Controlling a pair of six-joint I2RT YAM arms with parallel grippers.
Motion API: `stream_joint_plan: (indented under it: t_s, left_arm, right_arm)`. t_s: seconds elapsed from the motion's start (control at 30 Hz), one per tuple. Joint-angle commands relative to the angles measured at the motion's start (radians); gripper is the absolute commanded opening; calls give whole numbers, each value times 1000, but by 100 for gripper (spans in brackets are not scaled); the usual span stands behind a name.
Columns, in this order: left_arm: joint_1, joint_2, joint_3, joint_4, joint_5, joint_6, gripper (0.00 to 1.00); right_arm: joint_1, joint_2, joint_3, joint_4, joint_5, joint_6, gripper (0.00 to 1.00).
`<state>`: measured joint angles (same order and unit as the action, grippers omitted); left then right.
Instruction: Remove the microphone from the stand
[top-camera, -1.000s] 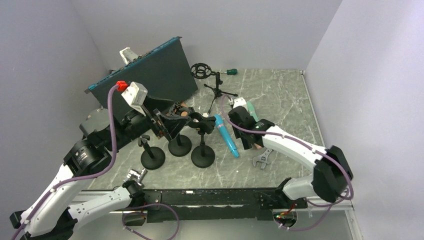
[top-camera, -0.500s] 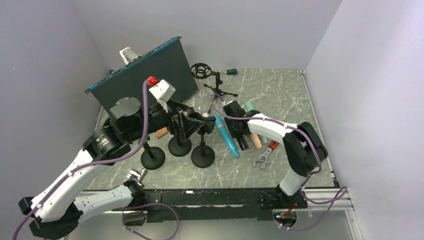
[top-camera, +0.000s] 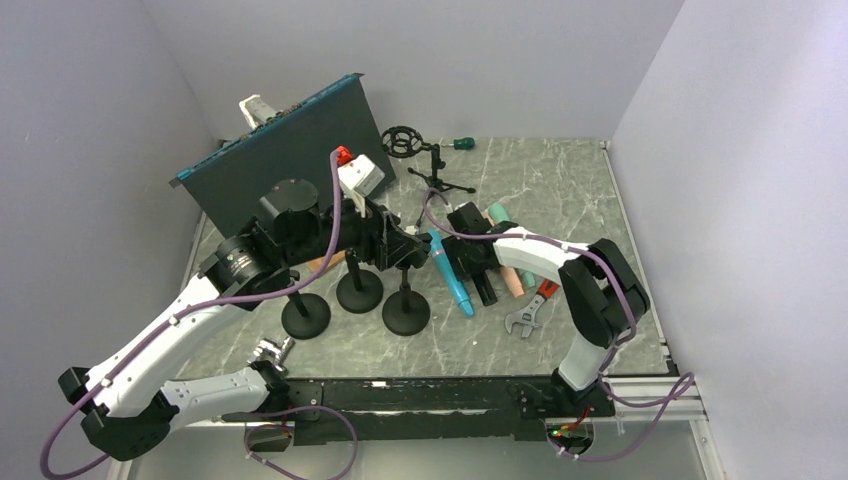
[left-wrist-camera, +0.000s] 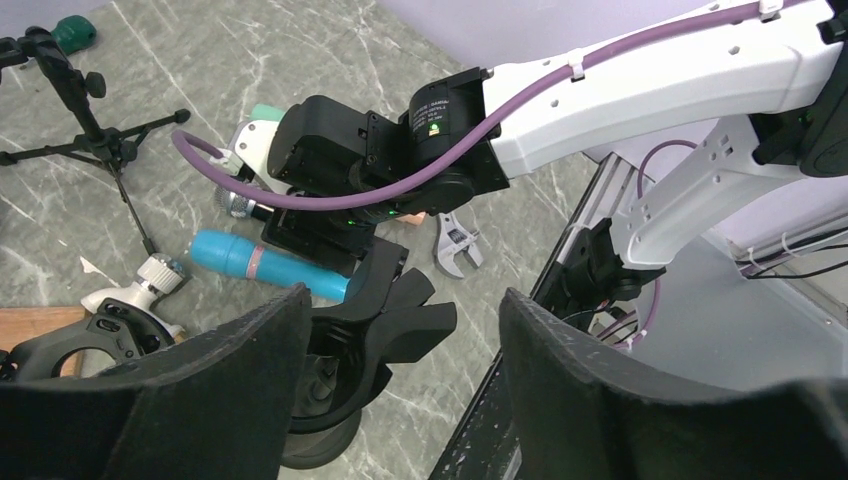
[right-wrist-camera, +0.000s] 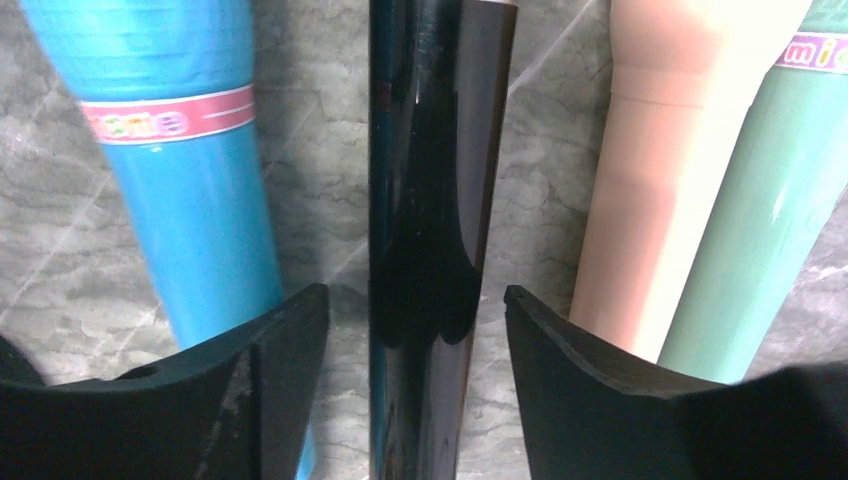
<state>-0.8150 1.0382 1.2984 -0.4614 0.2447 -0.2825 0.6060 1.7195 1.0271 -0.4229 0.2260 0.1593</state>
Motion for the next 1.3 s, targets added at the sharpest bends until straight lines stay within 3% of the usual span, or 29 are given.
stream_joint_plan:
  t_s: [0.0,0.5,0.87,1.27]
  left_arm:
    - [3,-18,40,19,27,-4,68]
    - [2,-38,-19,-12,34,3,58]
    - [2,-54,-175,-6,-34,0,51]
    - [2,-63,-407,103,17,-74,47]
  right_arm:
    - [-9,-71,-9,42,-11,5,77]
    - [-19,-424,-33,21,-28,67,97]
    - [-22,-661,-67,6,-38,102,100]
    - [-22,-709,-91,6,-59,124,100]
